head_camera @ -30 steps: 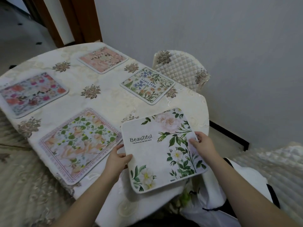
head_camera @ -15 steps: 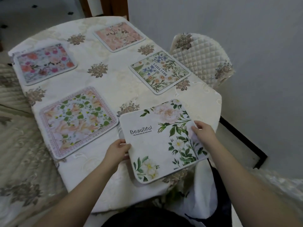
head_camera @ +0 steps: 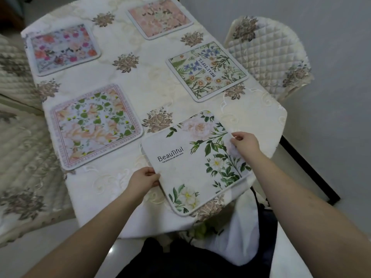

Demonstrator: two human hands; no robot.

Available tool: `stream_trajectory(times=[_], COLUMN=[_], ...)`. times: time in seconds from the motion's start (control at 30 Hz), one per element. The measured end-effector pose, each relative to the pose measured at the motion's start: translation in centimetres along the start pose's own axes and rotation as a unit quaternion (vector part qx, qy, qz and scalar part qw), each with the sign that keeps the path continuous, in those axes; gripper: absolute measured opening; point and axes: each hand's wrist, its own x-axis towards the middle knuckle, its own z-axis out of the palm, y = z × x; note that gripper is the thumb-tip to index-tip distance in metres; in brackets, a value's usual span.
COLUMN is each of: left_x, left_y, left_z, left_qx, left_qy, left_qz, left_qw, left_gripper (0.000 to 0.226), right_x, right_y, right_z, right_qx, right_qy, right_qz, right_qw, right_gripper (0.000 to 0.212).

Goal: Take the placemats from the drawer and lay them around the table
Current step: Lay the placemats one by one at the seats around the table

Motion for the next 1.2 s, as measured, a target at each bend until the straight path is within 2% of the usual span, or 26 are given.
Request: stream_trajectory(times=[0.13,0.3,0.53,0.67,0.77,0.87,0.93,1.07,1.13,1.2], left_x=[0.3,0.1,0.0,0.2,0.0,-0.4,-0.6,-1.7,-2.8,-4.2], left_y=[-0.1,-0.2,-0.1,-0.4,-0.6,-1.1,-1.8,-4.2,-5.4,-6.2], left_z=[0.1,0.2,0.6,0.7,0.8,0.9,1.1,3.2,5.6,8.3], left_qx=[0.052,0.145,0.261,0.314,0.349,0.41,0.461,0.524,0.49,0.469], left_qy=[0.009,0.056,0.092,0.087,0.096,0.113,0.133,0.133,0.077,0.017], left_qz=[0.026,0.057,0.076,0.087,0.097,0.115,0.176,0.394,0.469,0.508], left_qw=[0.998,0.986,0.958,0.941,0.927,0.898,0.86,0.743,0.731,0.722], left_gripper=[0.007,0.016,0.016,0.016,0.021,0.029,0.025,0.014,0.016,0.015], right_x=[0.9,0.7,0.6,0.4,-0.1,-1.0,-2.1,-6.3,-8.8,-11.0], right_y=[0.6,1.4,1.9,2.5,3.0,3.3,3.6,5.2,6.2,7.0], right_z=[0.0,0.3,0.7,1.0,1.3,1.4,1.6,3.7,5.6,7.2], right_qx=[0.0,-0.008,-0.058,-0.101,-0.187,-0.239,-0.243,-0.212,-0.212,-0.21], right_qy=[-0.002,-0.004,0.001,0.02,0.054,0.08,0.098,0.065,0.039,0.013], right_qz=[-0.002,0.001,-0.033,-0.061,-0.07,-0.087,-0.125,-0.237,-0.284,-0.305], right_qw=[1.0,1.0,0.998,0.993,0.978,0.964,0.957,0.946,0.934,0.929], right_gripper=[0.03,0.031,0.031,0.032,0.034,0.035,0.036,0.037,0.041,0.048])
